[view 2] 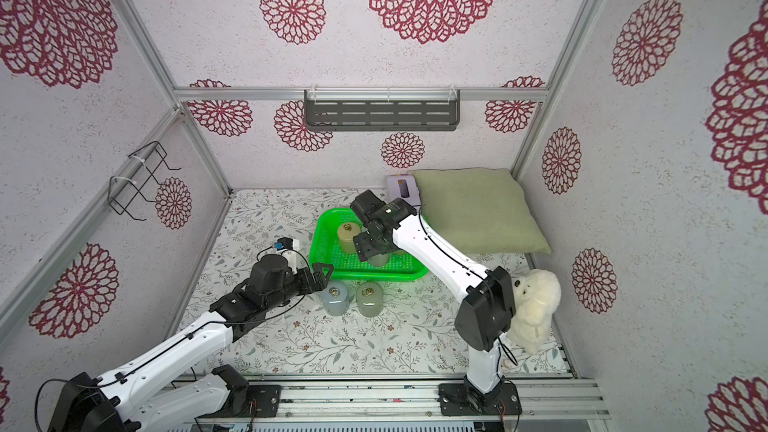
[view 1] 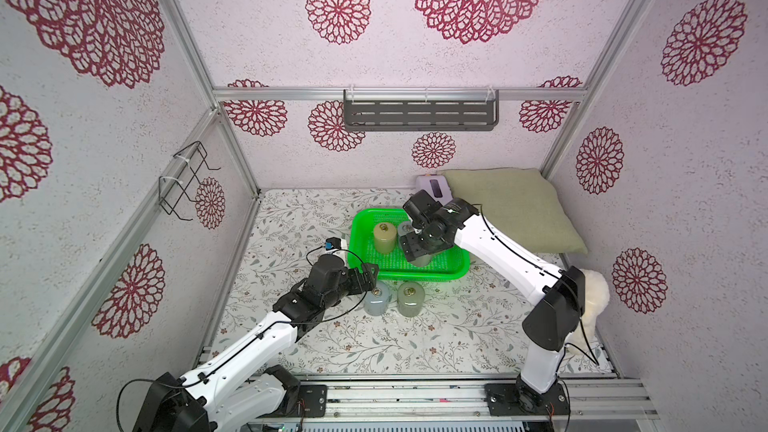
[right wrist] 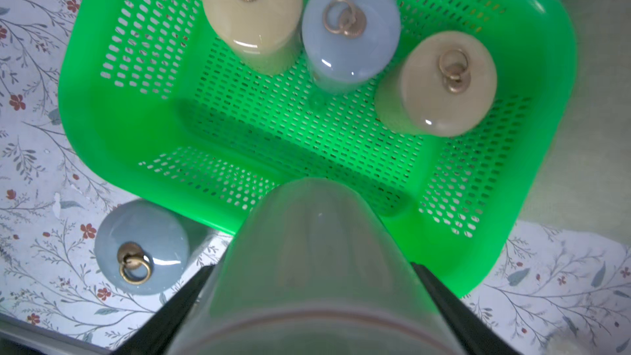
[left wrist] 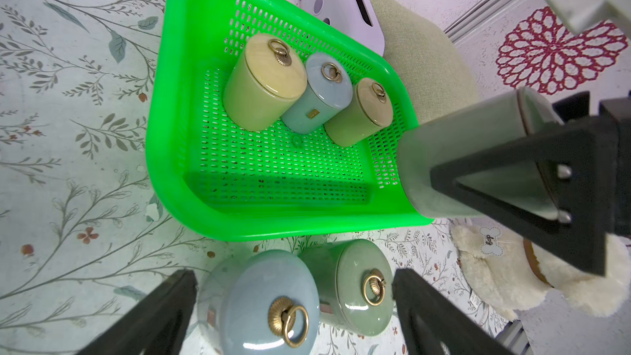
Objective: Take the tea canister out of the basket
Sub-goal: Pick up the tea canister from the basket, then place the tea canister at the center of the board.
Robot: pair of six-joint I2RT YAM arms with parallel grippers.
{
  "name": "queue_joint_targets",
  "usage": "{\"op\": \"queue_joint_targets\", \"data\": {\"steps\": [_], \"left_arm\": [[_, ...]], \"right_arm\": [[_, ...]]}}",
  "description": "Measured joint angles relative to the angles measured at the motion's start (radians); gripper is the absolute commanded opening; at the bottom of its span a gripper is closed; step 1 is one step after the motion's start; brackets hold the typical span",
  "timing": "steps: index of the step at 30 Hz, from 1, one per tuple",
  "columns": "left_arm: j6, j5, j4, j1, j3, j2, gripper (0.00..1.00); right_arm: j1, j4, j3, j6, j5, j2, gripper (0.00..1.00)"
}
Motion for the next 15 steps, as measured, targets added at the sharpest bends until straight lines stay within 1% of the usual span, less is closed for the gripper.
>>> {"op": "queue_joint_targets", "data": {"steps": [6, 12, 15], "left_arm": [[0.0, 0.003, 0.001, 0.0, 0.0, 0.0, 0.97], [0.0, 0.011, 0.014, 0.0, 0.0, 0.0, 0.97], [0.0, 0.021, 0.026, -0.002, -0.002, 0.0, 0.97]], "right_arm": [[0.0, 0.01, -0.219, 0.034, -0.003, -0.16, 0.75], [0.0, 0.067, -0.439, 0.077, -0.006, -0.33, 0.75], [0.0, 0.101, -0.522, 0.098, -0.018, -0.38, 0.75]]}}
